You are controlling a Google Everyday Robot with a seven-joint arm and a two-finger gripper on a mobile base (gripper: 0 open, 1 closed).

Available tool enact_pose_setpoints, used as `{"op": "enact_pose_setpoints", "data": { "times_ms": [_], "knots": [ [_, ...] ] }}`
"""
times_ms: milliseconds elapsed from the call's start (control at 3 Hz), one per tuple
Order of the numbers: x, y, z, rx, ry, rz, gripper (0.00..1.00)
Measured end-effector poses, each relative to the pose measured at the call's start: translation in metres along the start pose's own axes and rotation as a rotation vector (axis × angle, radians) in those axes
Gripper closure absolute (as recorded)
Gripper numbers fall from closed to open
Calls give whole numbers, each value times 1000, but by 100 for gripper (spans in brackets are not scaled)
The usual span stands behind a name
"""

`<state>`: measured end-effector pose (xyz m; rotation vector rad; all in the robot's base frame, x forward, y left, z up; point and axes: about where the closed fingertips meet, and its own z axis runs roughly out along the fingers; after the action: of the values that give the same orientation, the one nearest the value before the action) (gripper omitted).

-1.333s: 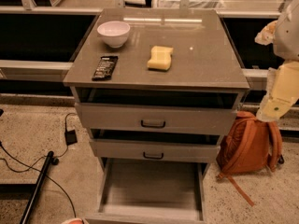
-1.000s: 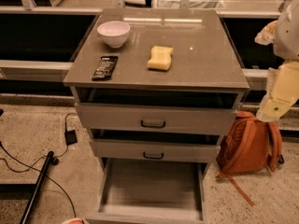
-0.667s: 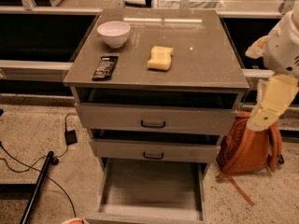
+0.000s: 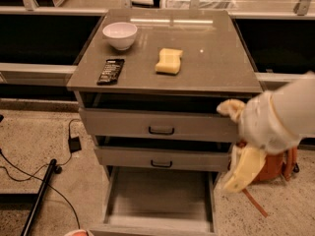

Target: Close bottom drawer

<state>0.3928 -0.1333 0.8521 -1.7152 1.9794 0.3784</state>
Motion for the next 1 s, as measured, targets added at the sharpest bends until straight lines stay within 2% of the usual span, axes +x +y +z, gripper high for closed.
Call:
{"op": "enact_pose_setpoints", "data": {
  "times_ms": [333,667,1000],
  "knots": [
    [17,21,25,18,-96,76,0],
    [17,21,25,20,-97,79,0],
    [35,13,75,-1,-206,65,0]
  ]
}}
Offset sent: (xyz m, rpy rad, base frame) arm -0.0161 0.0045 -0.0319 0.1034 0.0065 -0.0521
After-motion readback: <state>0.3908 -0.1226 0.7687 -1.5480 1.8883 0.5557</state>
